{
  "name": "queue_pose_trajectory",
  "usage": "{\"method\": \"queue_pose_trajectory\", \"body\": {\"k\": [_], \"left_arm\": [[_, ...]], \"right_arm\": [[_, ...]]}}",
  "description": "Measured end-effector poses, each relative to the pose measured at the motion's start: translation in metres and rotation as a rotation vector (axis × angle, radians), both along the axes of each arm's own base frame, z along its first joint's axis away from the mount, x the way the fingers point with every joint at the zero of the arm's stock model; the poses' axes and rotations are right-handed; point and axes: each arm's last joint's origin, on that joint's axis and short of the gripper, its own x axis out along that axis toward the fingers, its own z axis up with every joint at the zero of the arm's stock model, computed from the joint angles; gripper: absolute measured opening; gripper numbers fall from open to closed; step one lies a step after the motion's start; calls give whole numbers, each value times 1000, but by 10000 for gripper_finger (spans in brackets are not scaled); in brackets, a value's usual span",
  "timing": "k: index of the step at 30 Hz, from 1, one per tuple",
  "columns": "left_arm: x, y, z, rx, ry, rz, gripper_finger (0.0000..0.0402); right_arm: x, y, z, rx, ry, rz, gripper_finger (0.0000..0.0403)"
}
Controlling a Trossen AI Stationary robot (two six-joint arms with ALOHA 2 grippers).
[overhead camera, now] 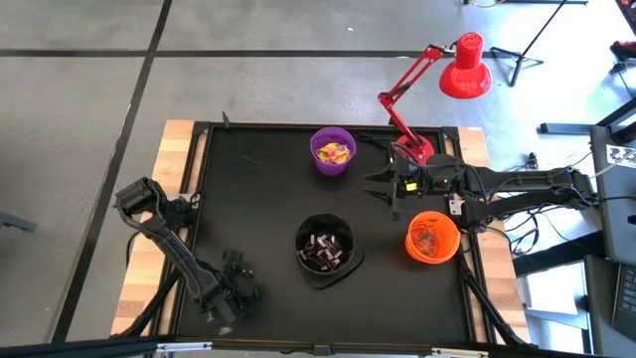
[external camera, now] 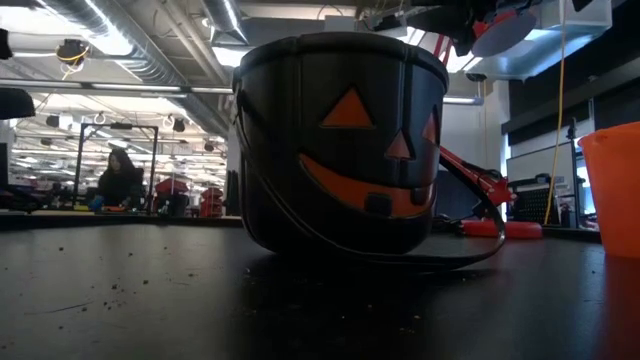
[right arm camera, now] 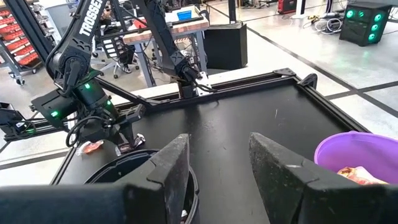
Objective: Sort candy
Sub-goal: Put the brown chocolate into the black bucket
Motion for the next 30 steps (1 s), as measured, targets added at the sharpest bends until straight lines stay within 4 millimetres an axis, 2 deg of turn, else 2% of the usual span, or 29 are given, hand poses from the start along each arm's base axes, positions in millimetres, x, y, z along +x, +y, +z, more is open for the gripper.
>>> {"method": "queue_pose_trajectory", "body": {"k": [8, 12, 17, 25, 30], "left_arm": [[7, 9, 2, -3, 12, 30, 21], [12, 21, 15, -10, 11, 66, 10], [23, 38, 57, 40, -115, 118, 14], [31, 66, 137, 137, -746, 247, 10], [46, 71, 166, 112, -955, 200, 11]], "right_arm": [[0, 0, -1, -6, 5, 1, 166], [0, 0, -1, -6, 6, 1, 166], [0, 0, -1, -6, 9, 1, 166], [0, 0, -1, -6, 8, 0, 166], [0, 0, -1, -6, 9, 0, 166]]}}
